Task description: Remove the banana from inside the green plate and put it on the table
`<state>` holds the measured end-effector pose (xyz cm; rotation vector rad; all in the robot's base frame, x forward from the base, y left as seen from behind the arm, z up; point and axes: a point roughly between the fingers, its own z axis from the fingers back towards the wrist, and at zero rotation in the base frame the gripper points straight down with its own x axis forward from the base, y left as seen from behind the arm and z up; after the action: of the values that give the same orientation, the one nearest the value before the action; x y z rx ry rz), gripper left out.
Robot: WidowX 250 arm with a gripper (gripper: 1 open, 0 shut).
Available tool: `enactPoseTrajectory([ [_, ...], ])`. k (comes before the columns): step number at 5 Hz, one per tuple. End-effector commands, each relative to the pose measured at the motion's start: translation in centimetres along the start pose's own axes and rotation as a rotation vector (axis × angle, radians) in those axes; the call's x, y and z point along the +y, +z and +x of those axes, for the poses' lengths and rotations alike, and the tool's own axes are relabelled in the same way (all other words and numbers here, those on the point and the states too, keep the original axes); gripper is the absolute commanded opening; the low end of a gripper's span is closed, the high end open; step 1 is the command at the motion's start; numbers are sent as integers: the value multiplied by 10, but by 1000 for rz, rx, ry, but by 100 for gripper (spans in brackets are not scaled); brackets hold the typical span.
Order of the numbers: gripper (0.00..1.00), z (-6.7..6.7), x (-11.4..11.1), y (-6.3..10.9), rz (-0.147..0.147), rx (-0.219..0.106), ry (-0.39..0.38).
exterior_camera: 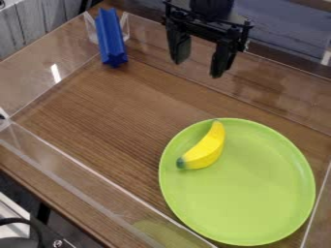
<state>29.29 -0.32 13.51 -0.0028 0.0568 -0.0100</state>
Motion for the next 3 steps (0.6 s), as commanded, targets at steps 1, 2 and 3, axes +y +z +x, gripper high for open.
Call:
enactPoseTrajectory([
  [1, 100, -10, -7, -16, 0, -4, -27],
  [2, 100, -17, -18, -33, 3, -27, -78],
  [3, 100, -19, -24, -47, 3, -50, -111],
])
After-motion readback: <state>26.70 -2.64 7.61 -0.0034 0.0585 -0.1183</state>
